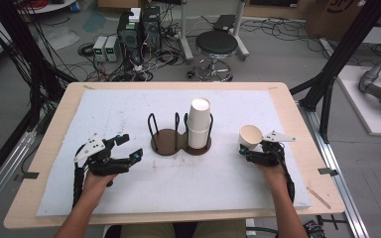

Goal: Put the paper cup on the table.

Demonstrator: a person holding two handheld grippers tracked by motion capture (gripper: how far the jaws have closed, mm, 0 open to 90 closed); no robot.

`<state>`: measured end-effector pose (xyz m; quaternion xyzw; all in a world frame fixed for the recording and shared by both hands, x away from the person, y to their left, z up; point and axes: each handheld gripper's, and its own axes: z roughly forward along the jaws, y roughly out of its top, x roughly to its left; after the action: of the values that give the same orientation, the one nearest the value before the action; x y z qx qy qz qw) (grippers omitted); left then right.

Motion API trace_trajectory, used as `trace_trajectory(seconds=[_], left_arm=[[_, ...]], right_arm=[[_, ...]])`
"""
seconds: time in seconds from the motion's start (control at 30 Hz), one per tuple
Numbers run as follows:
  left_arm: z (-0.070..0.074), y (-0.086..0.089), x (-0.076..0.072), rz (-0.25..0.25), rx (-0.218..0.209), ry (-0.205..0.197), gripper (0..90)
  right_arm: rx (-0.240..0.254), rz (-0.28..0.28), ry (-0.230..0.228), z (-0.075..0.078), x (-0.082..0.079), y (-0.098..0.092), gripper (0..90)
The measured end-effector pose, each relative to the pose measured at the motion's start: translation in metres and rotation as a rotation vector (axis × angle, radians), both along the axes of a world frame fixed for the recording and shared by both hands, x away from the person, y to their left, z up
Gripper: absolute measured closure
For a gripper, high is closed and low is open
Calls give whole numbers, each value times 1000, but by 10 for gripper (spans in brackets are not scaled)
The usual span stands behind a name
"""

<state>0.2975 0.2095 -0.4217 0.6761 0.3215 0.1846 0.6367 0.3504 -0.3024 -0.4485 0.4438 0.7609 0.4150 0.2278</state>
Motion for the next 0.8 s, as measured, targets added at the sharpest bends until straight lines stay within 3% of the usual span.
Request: trace_trajectory(seconds=[0.1,0.2,0.37,0.63,0.8], left_arm=[[0,0,0,2,-3,0,195],[0,1,0,4,-2,-1,195],[1,1,0,6,-15,1,192],[7,3,-3,16,-36,-22,162],[7,5,-4,16,-21,-25,166]], right_arm=[[25,7,8,1,-2,-3,220],[21,21,6,3,-8,-5,219],[34,15,-14,10,-24,-11,215],[86,20,-106,28,-61,-19,215],[79,57,-146,35,-79,-15,215]])
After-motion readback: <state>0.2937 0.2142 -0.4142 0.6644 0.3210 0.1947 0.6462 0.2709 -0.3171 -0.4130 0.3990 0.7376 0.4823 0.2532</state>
